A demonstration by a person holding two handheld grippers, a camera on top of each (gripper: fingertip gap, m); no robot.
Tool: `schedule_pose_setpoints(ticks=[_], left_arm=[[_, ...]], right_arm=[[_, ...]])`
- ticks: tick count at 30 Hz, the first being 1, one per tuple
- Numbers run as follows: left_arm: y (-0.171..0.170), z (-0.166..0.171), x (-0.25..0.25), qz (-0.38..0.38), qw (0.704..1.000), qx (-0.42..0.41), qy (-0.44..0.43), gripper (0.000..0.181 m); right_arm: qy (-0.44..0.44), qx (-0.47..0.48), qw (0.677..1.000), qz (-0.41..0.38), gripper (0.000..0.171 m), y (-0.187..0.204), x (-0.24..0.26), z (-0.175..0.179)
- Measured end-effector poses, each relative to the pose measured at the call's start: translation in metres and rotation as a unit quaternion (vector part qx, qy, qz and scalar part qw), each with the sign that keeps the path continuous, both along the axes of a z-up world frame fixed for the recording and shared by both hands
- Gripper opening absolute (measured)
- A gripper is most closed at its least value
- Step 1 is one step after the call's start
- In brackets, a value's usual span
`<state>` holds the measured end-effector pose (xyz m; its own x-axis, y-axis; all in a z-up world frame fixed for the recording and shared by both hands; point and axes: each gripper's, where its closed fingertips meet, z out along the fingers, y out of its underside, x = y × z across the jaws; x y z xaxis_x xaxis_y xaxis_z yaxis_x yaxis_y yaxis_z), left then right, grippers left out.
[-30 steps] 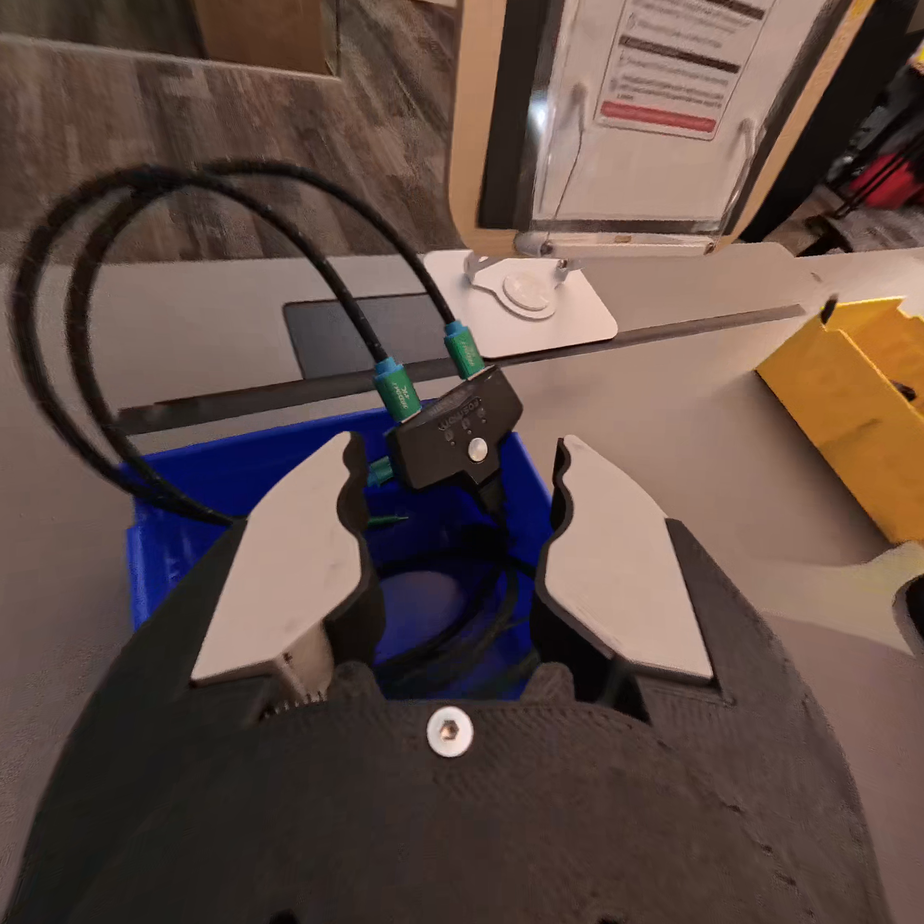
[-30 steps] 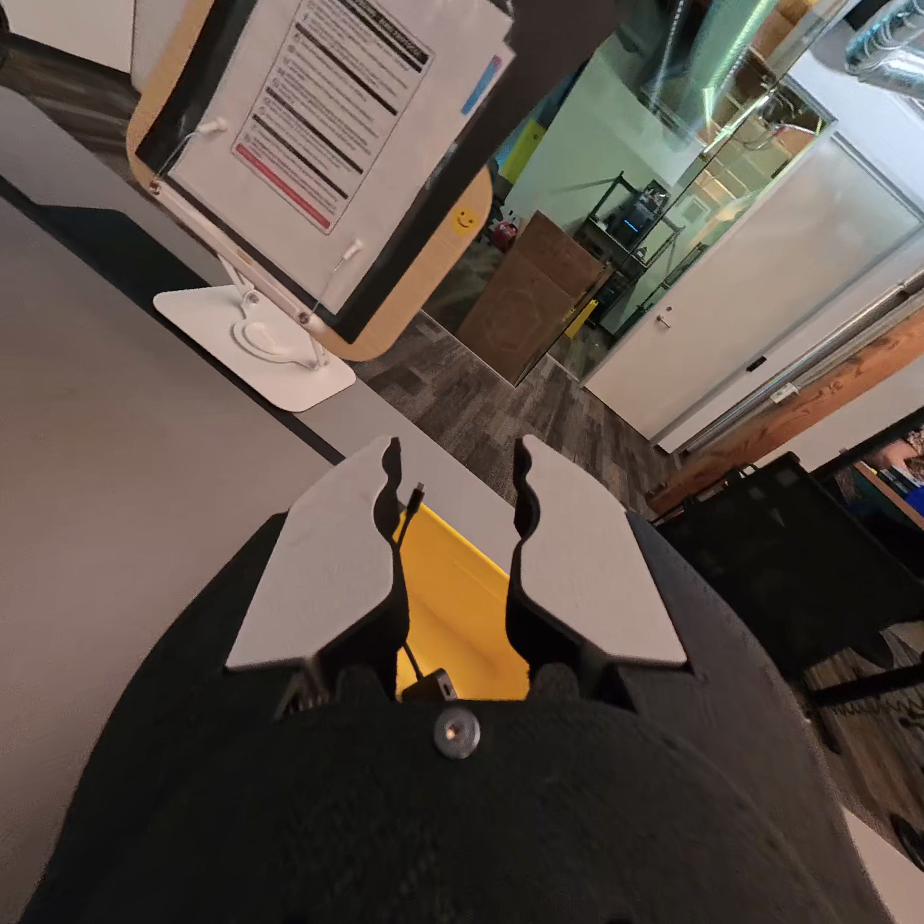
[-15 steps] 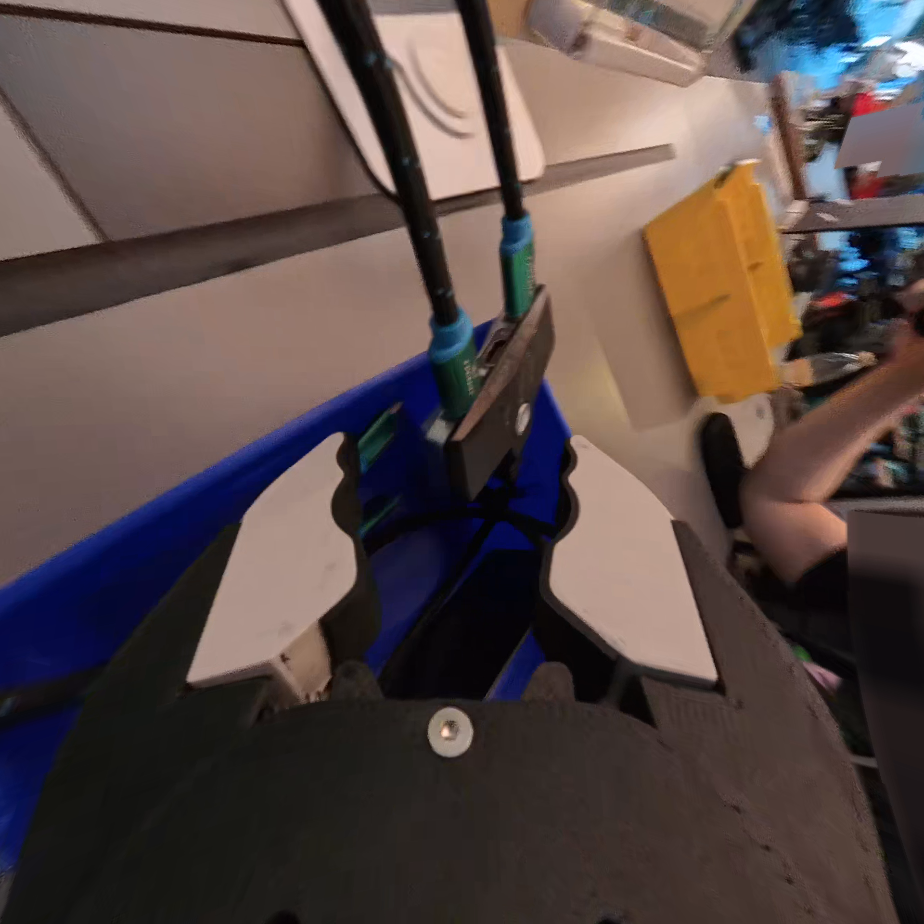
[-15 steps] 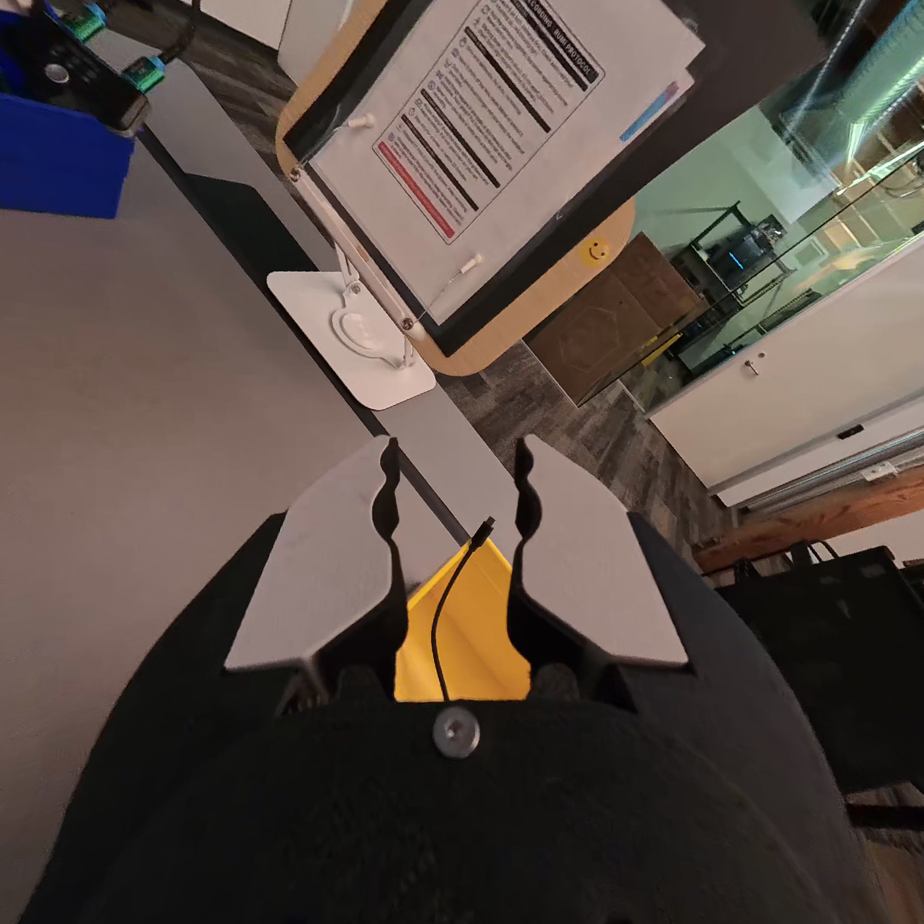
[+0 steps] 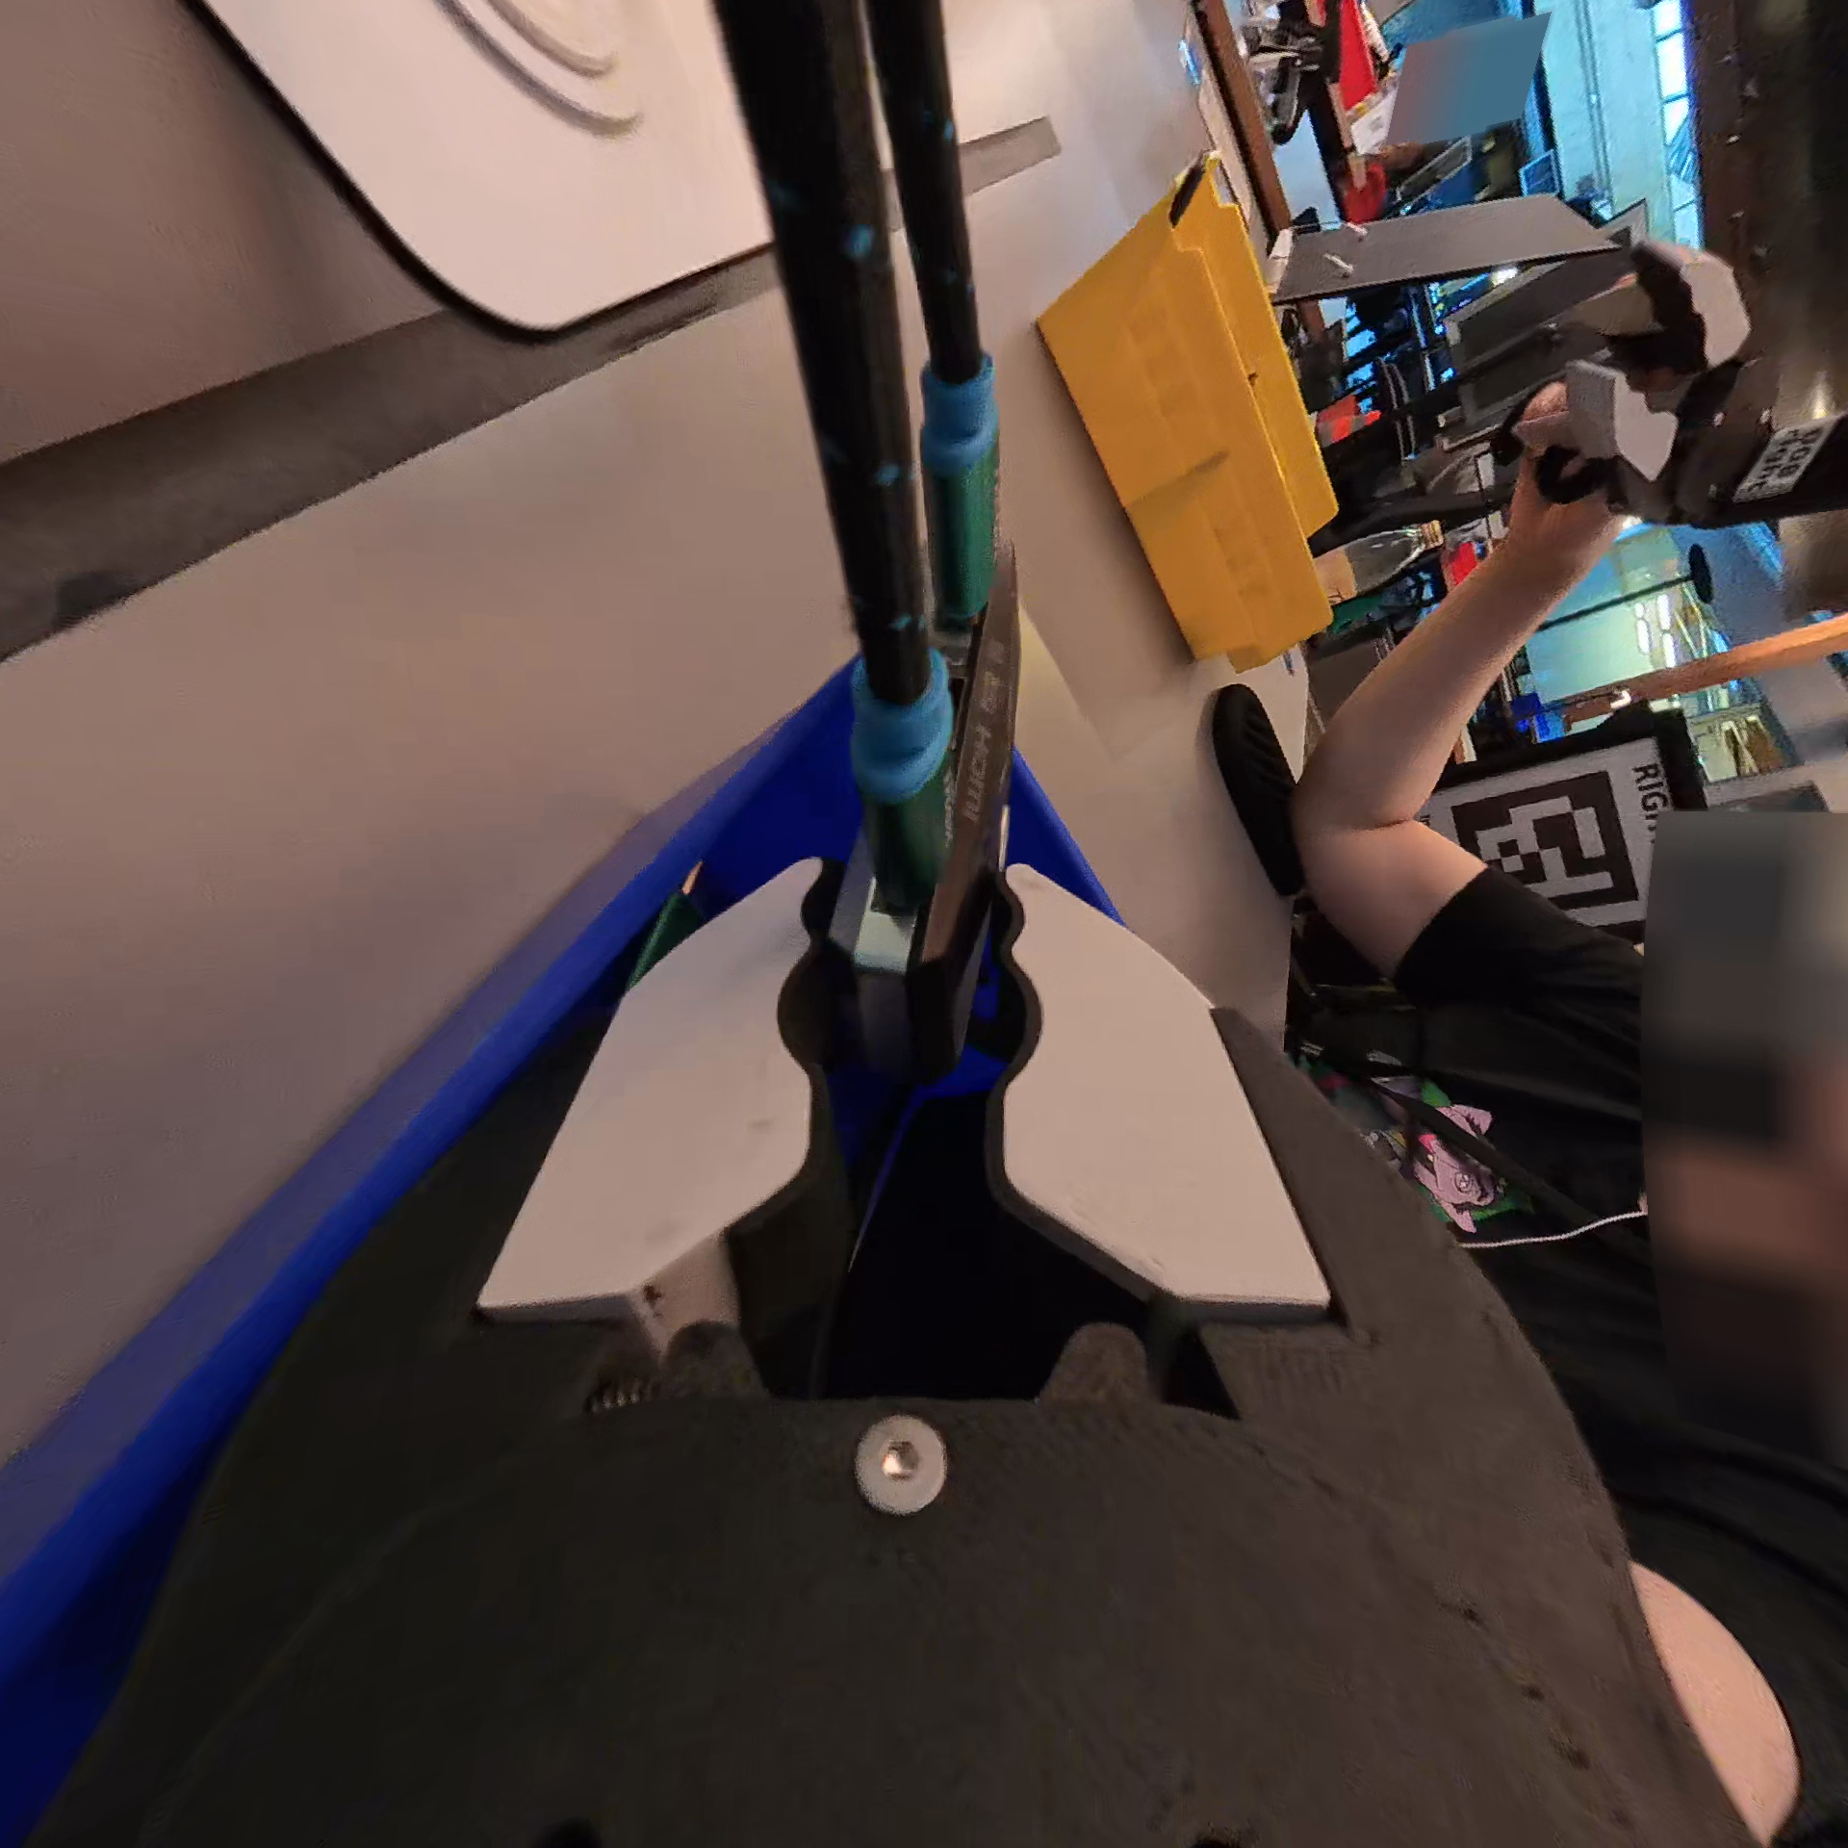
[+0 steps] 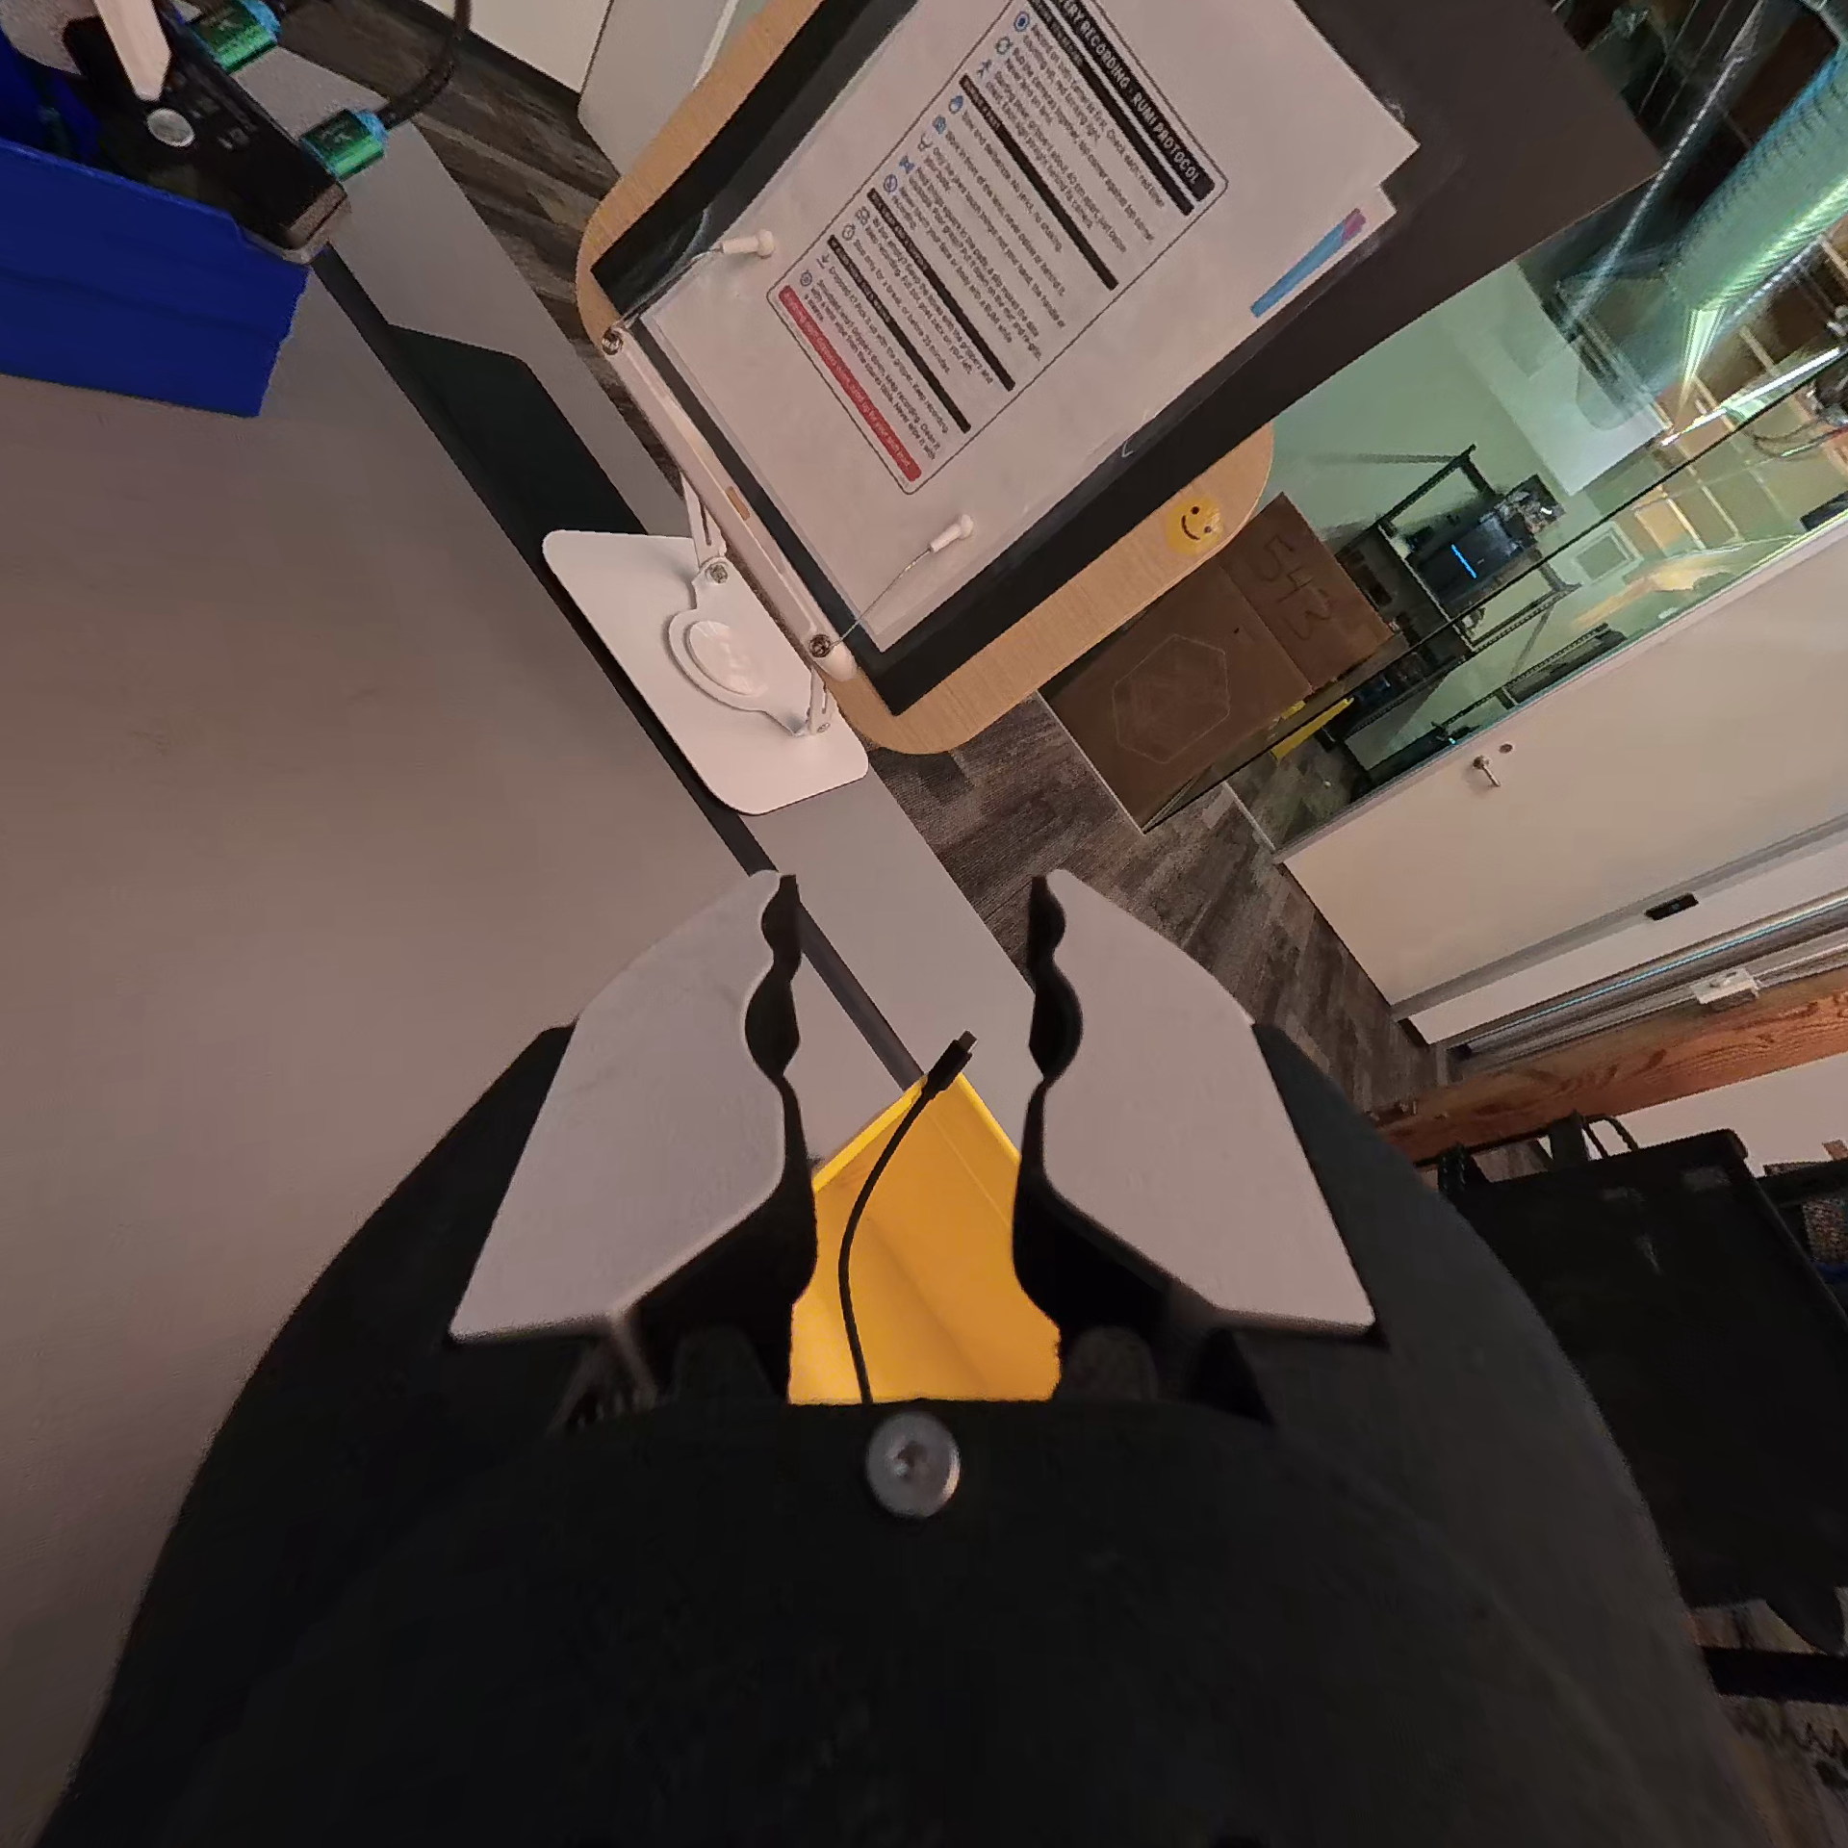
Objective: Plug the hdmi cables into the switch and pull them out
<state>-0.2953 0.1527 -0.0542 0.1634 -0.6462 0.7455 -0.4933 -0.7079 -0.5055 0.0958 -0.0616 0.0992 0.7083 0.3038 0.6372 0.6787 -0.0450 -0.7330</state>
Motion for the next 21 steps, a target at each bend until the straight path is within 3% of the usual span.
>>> schedule_pose_setpoints(ticks=[4,10,16,21], left_arm=[[-0.005,0.012,0.006,-0.01,0.998,0.064,-0.006,0.022],[-0.023,0.06,0.008,-0.015,0.963,0.268,0.025,0.021],[-0.049,0.135,0.012,0.018,0.877,0.475,0.072,0.021],[-0.111,0.186,0.049,-0.013,0.791,0.609,0.059,0.021]], right_arm=[[-0.008,0.001,1.0,0.004,0.044,-0.002,0.003,-0.001],[0.001,-0.008,1.0,0.019,0.043,0.007,-0.007,-0.007],[-0.035,-0.011,0.998,0.046,0.043,0.018,-0.041,-0.016],[-0.012,0.043,0.994,0.1,0.043,0.023,-0.092,-0.003]])
